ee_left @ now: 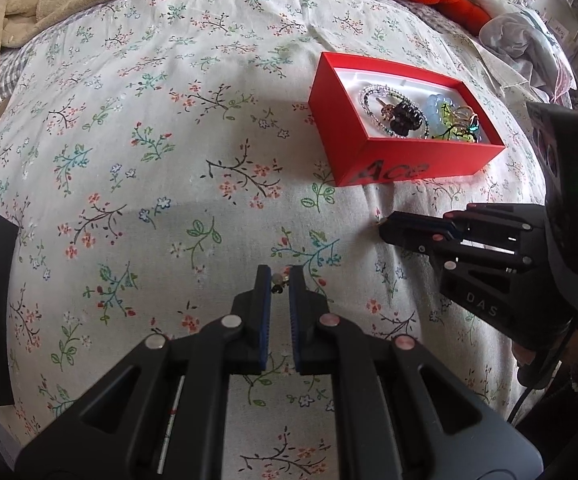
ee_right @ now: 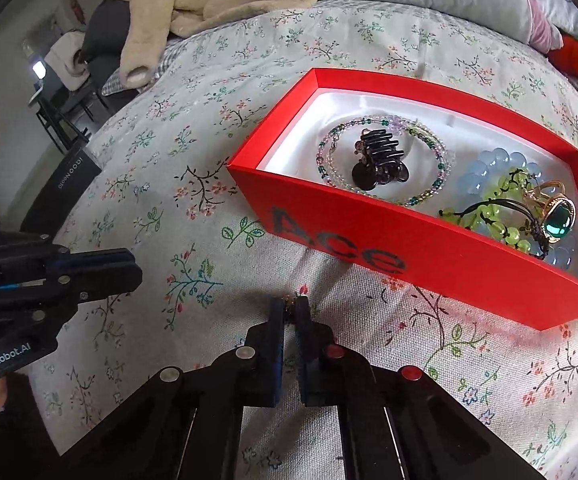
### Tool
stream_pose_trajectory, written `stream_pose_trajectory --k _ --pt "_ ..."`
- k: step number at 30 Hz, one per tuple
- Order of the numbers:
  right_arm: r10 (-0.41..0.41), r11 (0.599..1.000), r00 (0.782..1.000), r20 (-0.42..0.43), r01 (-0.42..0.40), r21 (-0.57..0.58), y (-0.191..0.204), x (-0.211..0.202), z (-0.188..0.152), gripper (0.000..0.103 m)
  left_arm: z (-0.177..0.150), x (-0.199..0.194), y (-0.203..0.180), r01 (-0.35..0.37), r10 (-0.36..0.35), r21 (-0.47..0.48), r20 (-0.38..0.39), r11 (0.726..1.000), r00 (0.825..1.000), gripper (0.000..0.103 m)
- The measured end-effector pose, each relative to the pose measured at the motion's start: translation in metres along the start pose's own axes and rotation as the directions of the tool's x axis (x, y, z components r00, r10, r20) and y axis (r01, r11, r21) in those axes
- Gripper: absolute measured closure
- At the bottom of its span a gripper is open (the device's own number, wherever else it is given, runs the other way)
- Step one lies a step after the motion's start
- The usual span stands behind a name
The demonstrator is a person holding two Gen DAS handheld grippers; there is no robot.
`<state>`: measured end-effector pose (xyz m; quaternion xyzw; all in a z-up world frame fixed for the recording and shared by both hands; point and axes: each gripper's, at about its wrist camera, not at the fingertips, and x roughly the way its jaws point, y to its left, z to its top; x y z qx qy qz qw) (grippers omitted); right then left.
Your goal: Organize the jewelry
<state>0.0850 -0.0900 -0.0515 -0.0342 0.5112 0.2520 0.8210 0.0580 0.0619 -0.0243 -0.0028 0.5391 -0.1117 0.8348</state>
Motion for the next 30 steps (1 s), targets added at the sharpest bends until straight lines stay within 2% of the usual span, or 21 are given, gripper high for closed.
stream_pose_trajectory --k 5,10,18,25,30 --pt "0.019 1.000 1.000 0.008 -0.019 0.015 -0.003 -0.018 -0.004 0.098 0.006 -0.002 0.000 0.002 -0.002 -0.029 0.012 1.000 1.000 0.093" --pt "0.025 0.999 0.998 0.054 -0.027 0.041 -0.012 -0.045 -0.006 0.098 0.014 -0.006 -0.004 0.022 -0.019 -0.064 0.039 0.998 0.999 0.093" --pt "-0.016 0.991 0.990 0.138 -0.003 0.134 -0.044 -0.088 -0.001 0.098 0.031 -0.019 -0.017 0.071 -0.059 -0.121 0.104 0.990 0.993 0.093" --pt "-0.055 0.970 0.983 0.174 0.011 0.244 -0.078 -0.107 0.006 0.098 0.050 -0.022 -0.031 0.126 -0.099 -0.161 0.165 0.979 0.981 0.093" --pt "-0.073 0.958 0.980 0.184 0.017 0.288 -0.096 -0.112 0.006 0.098 0.064 -0.009 -0.041 0.137 -0.108 -0.167 0.172 0.976 0.979 0.093"
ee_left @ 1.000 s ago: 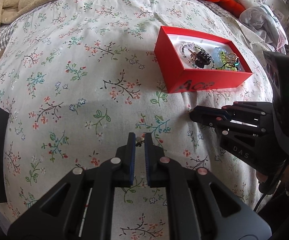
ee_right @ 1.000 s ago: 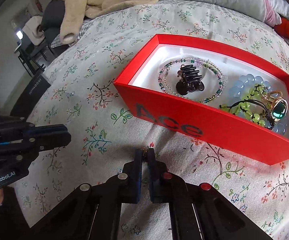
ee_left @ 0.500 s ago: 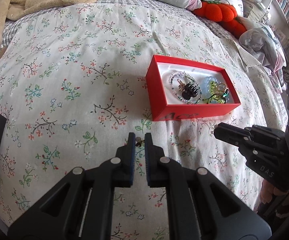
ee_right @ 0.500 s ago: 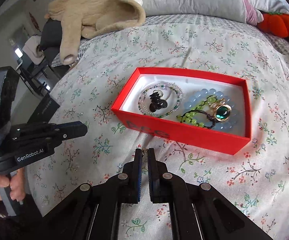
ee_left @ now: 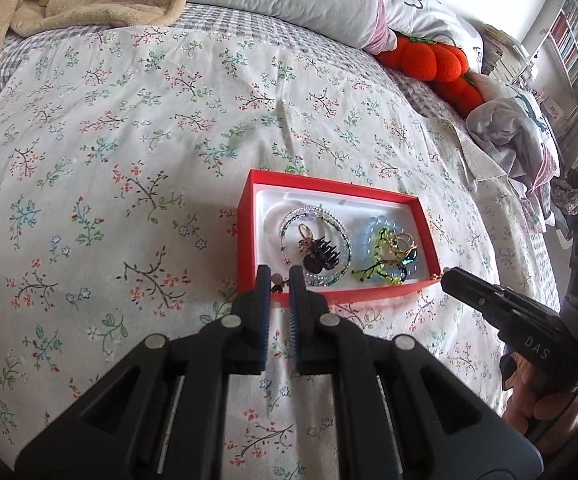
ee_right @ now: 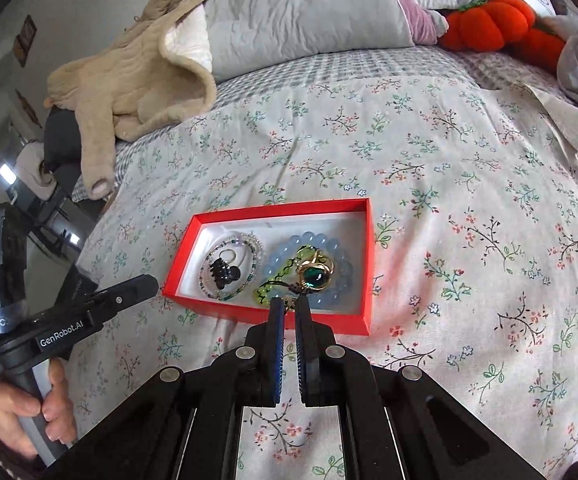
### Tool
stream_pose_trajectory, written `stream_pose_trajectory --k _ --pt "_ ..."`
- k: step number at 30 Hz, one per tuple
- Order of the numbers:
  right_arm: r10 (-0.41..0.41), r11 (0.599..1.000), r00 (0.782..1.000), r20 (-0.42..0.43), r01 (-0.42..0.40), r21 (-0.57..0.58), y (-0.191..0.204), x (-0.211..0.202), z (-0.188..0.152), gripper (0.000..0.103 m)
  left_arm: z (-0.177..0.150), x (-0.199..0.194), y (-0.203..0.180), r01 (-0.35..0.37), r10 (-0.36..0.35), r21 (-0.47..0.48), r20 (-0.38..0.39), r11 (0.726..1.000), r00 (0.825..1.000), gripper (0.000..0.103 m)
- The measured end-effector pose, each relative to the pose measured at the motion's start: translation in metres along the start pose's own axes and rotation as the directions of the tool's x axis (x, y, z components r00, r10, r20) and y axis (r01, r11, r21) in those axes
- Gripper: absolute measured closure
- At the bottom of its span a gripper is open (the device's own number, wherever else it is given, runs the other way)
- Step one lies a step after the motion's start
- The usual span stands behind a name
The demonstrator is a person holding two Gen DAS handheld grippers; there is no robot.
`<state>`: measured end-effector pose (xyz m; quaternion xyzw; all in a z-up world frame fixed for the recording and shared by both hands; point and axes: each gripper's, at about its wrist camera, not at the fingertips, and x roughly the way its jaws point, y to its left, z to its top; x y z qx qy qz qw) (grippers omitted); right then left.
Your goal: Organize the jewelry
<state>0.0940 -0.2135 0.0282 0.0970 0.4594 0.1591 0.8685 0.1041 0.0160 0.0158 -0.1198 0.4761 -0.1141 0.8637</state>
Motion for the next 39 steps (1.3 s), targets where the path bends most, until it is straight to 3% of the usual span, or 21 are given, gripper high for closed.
stream_pose_trajectory --k 10,14,21,26,33,35,38,39 --pt "-0.001 1.000 1.000 -0.012 0.001 0.009 -0.008 0.003 0.001 0.097 0.007 0.020 -0.008 -0.045 0.045 -0.026 -0.004 0.999 0.999 0.093" --pt "-0.004 1.000 1.000 -0.009 0.004 0.008 -0.008 0.003 0.001 0.097 0.008 0.016 -0.016 -0.063 0.063 0.009 0.014 0.998 0.998 0.077" --pt "-0.023 0.999 1.000 0.001 0.023 0.032 -0.015 0.012 0.008 0.097 0.007 0.004 -0.017 -0.095 0.094 0.032 0.025 0.995 0.995 0.060" --pt "-0.028 0.998 0.999 0.022 0.026 0.065 -0.018 0.017 0.018 0.097 0.008 0.000 -0.014 -0.120 0.119 0.040 0.030 0.992 0.992 0.057" --pt "-0.027 0.997 0.999 0.025 0.025 0.073 -0.015 0.011 0.021 0.090 0.004 -0.003 -0.013 -0.164 0.163 0.038 0.019 0.986 0.986 0.033" --pt "-0.039 0.997 0.999 0.019 0.037 0.068 -0.015 0.008 0.017 0.087 0.001 -0.005 -0.014 -0.181 0.180 0.042 0.017 0.983 0.984 0.027" --pt "-0.057 0.996 0.998 0.009 0.056 0.063 -0.015 0.001 0.008 0.074 -0.005 -0.010 -0.016 -0.213 0.212 0.041 0.023 0.976 0.977 0.020" --pt "-0.066 0.996 0.998 0.008 0.066 0.059 -0.015 -0.002 0.005 0.054 -0.007 -0.012 -0.016 -0.222 0.221 0.038 0.024 0.974 0.975 0.018"
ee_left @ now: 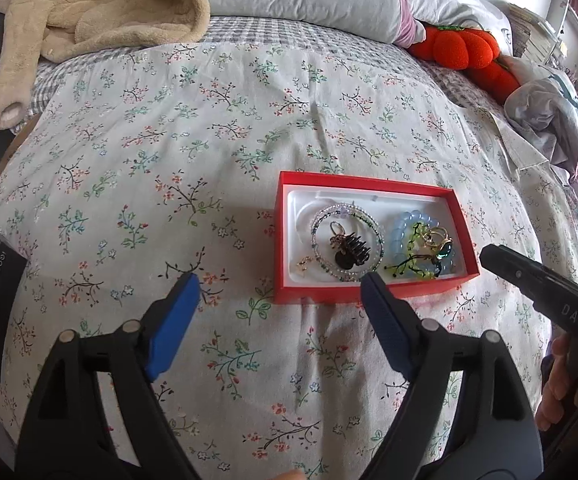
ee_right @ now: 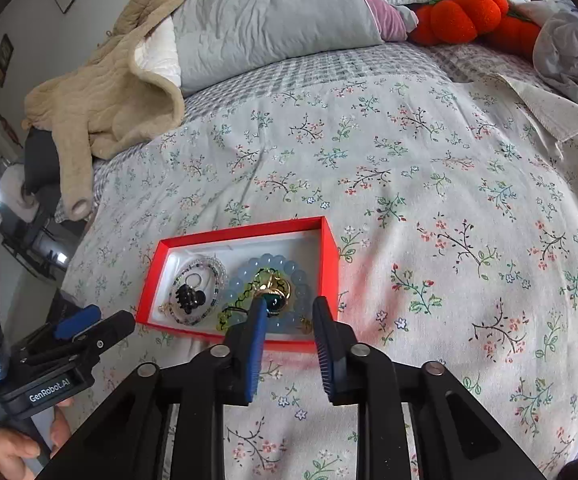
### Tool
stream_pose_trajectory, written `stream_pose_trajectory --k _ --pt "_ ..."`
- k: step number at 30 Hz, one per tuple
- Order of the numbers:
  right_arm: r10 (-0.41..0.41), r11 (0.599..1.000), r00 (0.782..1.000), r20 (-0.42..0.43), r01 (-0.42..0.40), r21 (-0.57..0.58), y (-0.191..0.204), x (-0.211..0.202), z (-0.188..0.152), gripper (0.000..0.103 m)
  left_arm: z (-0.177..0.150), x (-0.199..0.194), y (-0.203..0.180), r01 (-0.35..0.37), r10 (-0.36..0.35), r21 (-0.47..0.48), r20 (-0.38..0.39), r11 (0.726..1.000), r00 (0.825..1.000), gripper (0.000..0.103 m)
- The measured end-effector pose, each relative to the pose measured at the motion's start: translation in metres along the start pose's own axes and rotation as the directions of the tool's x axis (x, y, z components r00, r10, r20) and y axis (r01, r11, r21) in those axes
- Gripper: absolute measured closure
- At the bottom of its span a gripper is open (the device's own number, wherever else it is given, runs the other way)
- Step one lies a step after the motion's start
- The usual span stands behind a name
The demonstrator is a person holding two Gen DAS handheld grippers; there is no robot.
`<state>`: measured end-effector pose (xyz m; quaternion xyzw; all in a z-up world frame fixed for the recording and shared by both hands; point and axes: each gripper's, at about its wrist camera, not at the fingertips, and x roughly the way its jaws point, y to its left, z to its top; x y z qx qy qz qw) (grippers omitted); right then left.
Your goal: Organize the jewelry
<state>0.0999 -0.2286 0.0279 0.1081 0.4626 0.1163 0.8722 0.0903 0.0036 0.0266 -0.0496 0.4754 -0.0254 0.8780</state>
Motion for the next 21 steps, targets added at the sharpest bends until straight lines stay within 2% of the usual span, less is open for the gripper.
stream_pose_trajectory --k 1,3,5,7,11,15,21 --pt "-0.014 1.000 1.000 0.009 0.014 -0.003 0.000 -0.004 -0.004 0.037 -0.002 -0.002 0.000 -0.010 0.010 -0.003 -0.001 1.000 1.000 0.016" --pt "-0.034 0.999 0.999 0.015 0.034 -0.011 0.000 -0.011 -0.010 0.035 -0.008 -0.007 0.000 -0.034 0.034 -0.003 -0.004 0.999 0.999 0.006" --pt "-0.047 0.999 0.999 0.005 0.047 -0.004 -0.001 -0.017 -0.016 0.033 -0.014 -0.012 0.000 -0.044 0.044 -0.001 -0.005 0.999 0.999 0.001" --pt "-0.073 0.997 0.997 0.011 0.073 0.008 -0.003 -0.024 -0.023 0.019 -0.022 -0.018 0.000 -0.041 0.041 0.003 -0.008 0.999 0.999 0.001" --pt "-0.128 0.992 0.991 0.043 0.128 -0.009 0.002 -0.037 -0.037 0.003 -0.039 -0.024 -0.005 -0.073 0.074 0.041 -0.022 0.996 0.997 0.001" --pt "-0.189 0.981 0.982 0.031 0.190 -0.048 0.011 -0.041 -0.052 0.000 -0.053 -0.028 -0.006 -0.097 0.099 0.071 -0.021 0.993 0.995 0.001" --pt "-0.205 0.975 0.979 0.005 0.205 -0.086 0.020 -0.038 -0.072 0.000 -0.069 -0.025 -0.003 -0.114 0.119 0.090 -0.041 0.989 0.992 0.001"
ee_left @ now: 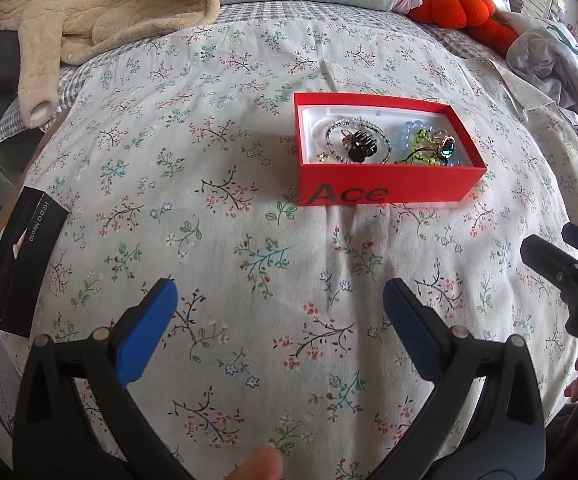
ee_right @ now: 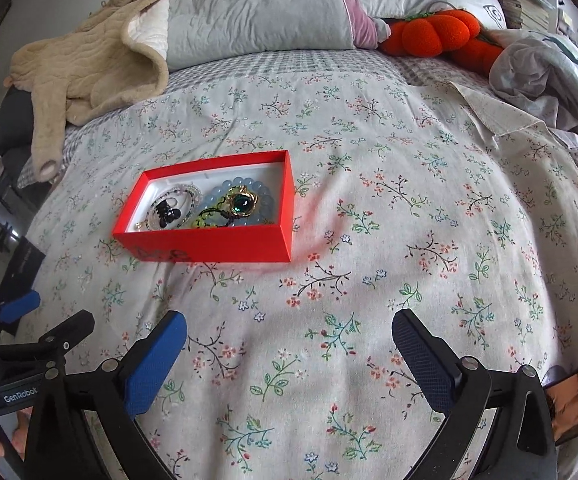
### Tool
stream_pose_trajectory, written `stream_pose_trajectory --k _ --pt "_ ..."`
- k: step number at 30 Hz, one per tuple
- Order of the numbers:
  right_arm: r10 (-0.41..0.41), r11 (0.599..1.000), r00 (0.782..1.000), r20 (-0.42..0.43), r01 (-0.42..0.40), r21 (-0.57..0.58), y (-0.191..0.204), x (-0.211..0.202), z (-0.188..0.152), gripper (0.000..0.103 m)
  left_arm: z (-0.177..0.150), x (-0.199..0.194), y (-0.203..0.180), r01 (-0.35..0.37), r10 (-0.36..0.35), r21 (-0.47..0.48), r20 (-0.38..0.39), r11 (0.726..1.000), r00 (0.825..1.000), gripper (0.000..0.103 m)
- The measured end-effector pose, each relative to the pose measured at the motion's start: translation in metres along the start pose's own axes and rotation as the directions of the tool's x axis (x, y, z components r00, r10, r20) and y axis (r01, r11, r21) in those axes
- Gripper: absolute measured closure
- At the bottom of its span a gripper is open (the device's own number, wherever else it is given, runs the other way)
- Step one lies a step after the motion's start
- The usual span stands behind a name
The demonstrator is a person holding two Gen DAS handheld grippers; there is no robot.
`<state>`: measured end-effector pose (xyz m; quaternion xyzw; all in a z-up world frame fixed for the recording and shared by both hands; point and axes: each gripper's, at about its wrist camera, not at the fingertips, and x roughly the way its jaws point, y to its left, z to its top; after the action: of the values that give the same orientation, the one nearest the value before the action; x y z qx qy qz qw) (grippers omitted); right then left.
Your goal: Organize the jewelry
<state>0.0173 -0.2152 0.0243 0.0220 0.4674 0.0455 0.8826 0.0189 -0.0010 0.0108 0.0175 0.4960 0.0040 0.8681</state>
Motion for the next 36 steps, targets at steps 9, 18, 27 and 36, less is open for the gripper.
stream_pose_trajectory --k 9,18,27,36 --pt "-0.011 1.000 1.000 -0.019 0.011 -0.017 0.007 0.004 -0.005 0.000 -0.005 0.001 -0.011 -0.011 0.011 0.014 0.003 1.000 1.000 0.001" --pt "-0.020 1.000 0.999 -0.025 0.020 -0.011 0.005 0.006 -0.006 0.000 -0.004 0.004 -0.010 -0.021 0.021 0.003 -0.001 1.000 1.000 0.001" --pt "-0.021 1.000 0.999 -0.030 0.020 -0.012 0.007 0.007 -0.007 0.000 -0.004 0.005 -0.012 -0.012 0.012 0.008 -0.004 1.000 1.000 0.001" --pt "-0.026 1.000 0.999 -0.029 0.025 -0.013 0.007 0.007 -0.008 0.000 -0.005 0.005 -0.013 -0.020 0.020 0.012 -0.003 1.000 1.000 0.001"
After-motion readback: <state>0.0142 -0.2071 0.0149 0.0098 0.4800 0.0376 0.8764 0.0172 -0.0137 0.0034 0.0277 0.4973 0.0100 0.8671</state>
